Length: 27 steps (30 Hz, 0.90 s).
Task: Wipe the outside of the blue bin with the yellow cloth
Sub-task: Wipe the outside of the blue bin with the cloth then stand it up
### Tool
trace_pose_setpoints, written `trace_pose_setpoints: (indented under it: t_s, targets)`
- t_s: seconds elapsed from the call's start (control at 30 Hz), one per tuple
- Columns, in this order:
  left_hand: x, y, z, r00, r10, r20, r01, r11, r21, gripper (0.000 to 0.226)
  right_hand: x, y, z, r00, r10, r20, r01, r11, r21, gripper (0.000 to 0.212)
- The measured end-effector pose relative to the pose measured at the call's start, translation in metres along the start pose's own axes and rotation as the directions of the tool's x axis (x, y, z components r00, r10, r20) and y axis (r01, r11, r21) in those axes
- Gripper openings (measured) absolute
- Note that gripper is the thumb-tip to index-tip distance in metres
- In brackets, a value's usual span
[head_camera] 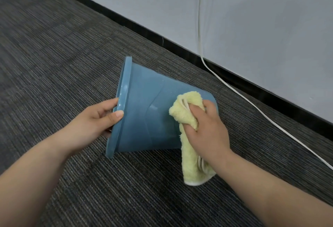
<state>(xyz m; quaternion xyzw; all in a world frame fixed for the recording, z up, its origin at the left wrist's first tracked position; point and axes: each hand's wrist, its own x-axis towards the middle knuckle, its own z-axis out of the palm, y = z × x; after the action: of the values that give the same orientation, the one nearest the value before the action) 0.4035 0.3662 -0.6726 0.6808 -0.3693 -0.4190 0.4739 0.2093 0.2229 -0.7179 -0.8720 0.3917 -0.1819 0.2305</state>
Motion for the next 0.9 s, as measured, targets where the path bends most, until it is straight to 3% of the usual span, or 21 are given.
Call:
trace_pose_setpoints:
  t_s: [0.2, 0.3, 0.33, 0.47, 0.57, 0.9]
  targets:
    - [-0.003, 0.003, -0.003, 0.999, -0.031, 0.043, 0.032, 0.999, -0.012, 0.032, -0.008, 0.004, -0.001, 1.000, -0.001, -0.021, -0.001, 0.998, -0.063, 0.046]
    - [-0.003, 0.007, -0.007, 0.999, -0.051, -0.007, 0.051, 0.998, -0.022, 0.064, -0.016, -0.002, 0.006, 0.999, -0.039, -0.001, 0.039, 0.997, -0.071, 0.047]
    - [-0.003, 0.009, -0.007, 0.997, -0.063, -0.038, 0.062, 0.998, -0.021, 0.064, -0.018, -0.003, 0.007, 0.999, -0.050, 0.011, 0.050, 0.996, -0.078, 0.047]
    - [0.000, 0.009, -0.004, 0.988, -0.054, -0.143, 0.068, 0.993, 0.094, 0.037, -0.029, -0.006, 0.009, 0.994, -0.084, 0.068, 0.092, 0.988, -0.127, 0.052]
    - [0.002, 0.006, -0.004, 0.981, -0.071, -0.179, 0.086, 0.994, 0.074, 0.021, -0.033, -0.007, 0.009, 0.992, -0.101, 0.075, 0.111, 0.984, -0.140, 0.055]
    - [-0.002, 0.014, -0.002, 0.992, 0.082, -0.099, -0.088, 0.994, -0.059, 0.029, -0.047, 0.000, 0.001, 0.987, -0.122, 0.106, 0.135, 0.983, -0.125, 0.058]
